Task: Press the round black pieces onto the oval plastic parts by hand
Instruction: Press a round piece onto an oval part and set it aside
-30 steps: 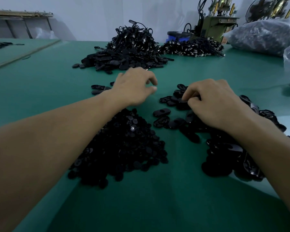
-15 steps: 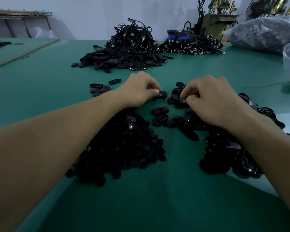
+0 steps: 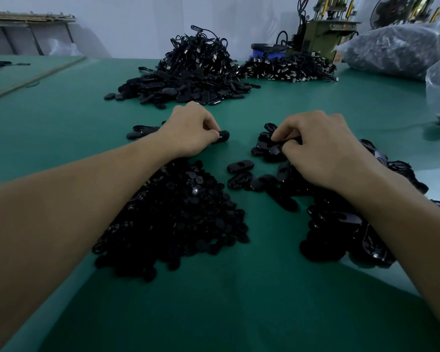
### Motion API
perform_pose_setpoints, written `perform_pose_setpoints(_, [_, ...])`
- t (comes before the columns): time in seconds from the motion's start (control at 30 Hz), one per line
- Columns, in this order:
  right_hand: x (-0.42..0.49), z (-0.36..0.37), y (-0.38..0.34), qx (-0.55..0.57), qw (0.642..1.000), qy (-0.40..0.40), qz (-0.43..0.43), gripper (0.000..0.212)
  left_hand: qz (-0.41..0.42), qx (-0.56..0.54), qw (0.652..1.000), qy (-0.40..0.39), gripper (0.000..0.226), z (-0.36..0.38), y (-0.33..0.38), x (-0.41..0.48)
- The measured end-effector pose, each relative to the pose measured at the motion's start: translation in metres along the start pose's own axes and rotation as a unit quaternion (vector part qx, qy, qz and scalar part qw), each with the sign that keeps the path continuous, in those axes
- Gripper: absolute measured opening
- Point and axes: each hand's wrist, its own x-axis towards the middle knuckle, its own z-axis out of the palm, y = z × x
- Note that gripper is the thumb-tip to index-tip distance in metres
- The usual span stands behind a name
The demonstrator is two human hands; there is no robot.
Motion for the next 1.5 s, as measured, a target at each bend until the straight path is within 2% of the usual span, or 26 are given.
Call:
perform_pose_setpoints(0.07, [0.002, 0.001, 0.004, 0.003, 1.000, 0.009, -0.003, 0.032, 0.000, -0.021, 1.000, 0.003, 0.016, -0.003, 0.003, -0.003])
perform_pose_setpoints(0.17, [0.006, 0.002, 0.008, 0.001, 1.000, 0.030, -0.001, 0.020, -0.003, -0.072, 0.997, -0.011, 0.019, -0.009, 0.007, -0.010])
perform_pose_setpoints(0.3, [0.005, 0.002, 0.007, 0.017, 0.997, 0.072, -0.010, 0.011, 0.009, -0.108, 0.987, -0.119, 0.014, -0.010, 0.019, -0.022])
perform_pose_setpoints(0.4, [0.002, 0.004, 0.006, 0.025, 0.996, 0.088, -0.023, 0.011, 0.024, -0.089, 0.983, -0.156, 0.010, -0.004, 0.030, -0.026])
perform_pose_setpoints(0.47, [0.002, 0.004, 0.006, 0.039, 0.994, 0.102, -0.022, 0.013, 0.030, -0.069, 0.987, -0.139, 0.019, -0.002, 0.034, -0.028])
perform_pose_setpoints(0.53, [0.001, 0.002, 0.004, 0.057, 0.990, 0.126, -0.028, 0.015, 0.031, -0.069, 0.994, -0.084, 0.022, -0.005, 0.034, -0.031])
perform_pose_setpoints(0.63, [-0.002, -0.001, -0.005, 0.105, 0.981, 0.149, -0.064, 0.017, 0.014, -0.132, 0.991, -0.003, 0.024, -0.012, 0.028, -0.040])
perform_pose_setpoints(0.7, [-0.007, 0.000, -0.016, 0.188, 0.970, 0.124, -0.091, 0.016, -0.004, -0.193, 0.981, -0.002, 0.030, -0.019, 0.025, -0.049])
perform_pose_setpoints(0.8, [-0.016, 0.011, -0.033, 0.322, 0.937, 0.058, -0.125, 0.019, -0.034, -0.297, 0.953, -0.047, 0.040, -0.031, 0.023, -0.068])
perform_pose_setpoints(0.9, [-0.023, 0.024, -0.046, 0.375, 0.915, 0.034, -0.145, 0.020, -0.030, -0.367, 0.925, -0.093, 0.025, -0.040, 0.021, -0.084])
perform_pose_setpoints(1.03, [-0.026, 0.034, -0.051, 0.296, 0.940, 0.084, -0.148, 0.027, -0.069, -0.470, 0.874, -0.097, 0.025, -0.045, 0.017, -0.100])
perform_pose_setpoints(1.13, [-0.027, 0.038, -0.051, 0.241, 0.955, 0.080, -0.152, 0.030, -0.078, -0.484, 0.869, -0.058, 0.027, -0.048, 0.014, -0.105])
perform_pose_setpoints(1.23, [-0.027, 0.037, -0.049, 0.192, 0.968, 0.042, -0.155, 0.026, -0.073, -0.447, 0.891, 0.010, 0.026, -0.047, 0.010, -0.109])
perform_pose_setpoints(1.33, [-0.028, 0.033, -0.048, 0.155, 0.973, -0.015, -0.170, 0.017, -0.052, -0.364, 0.925, 0.096, 0.012, -0.044, 0.006, -0.115])
perform_pose_setpoints(1.43, [-0.029, 0.031, -0.048, 0.081, 0.975, -0.097, -0.184, 0.036, -0.033, -0.291, 0.944, 0.151, 0.008, -0.043, 0.006, -0.119])
perform_pose_setpoints(1.5, [-0.030, 0.031, -0.049, 0.039, 0.971, -0.137, -0.191, 0.039, -0.039, -0.284, 0.946, 0.153, 0.008, -0.045, 0.008, -0.121])
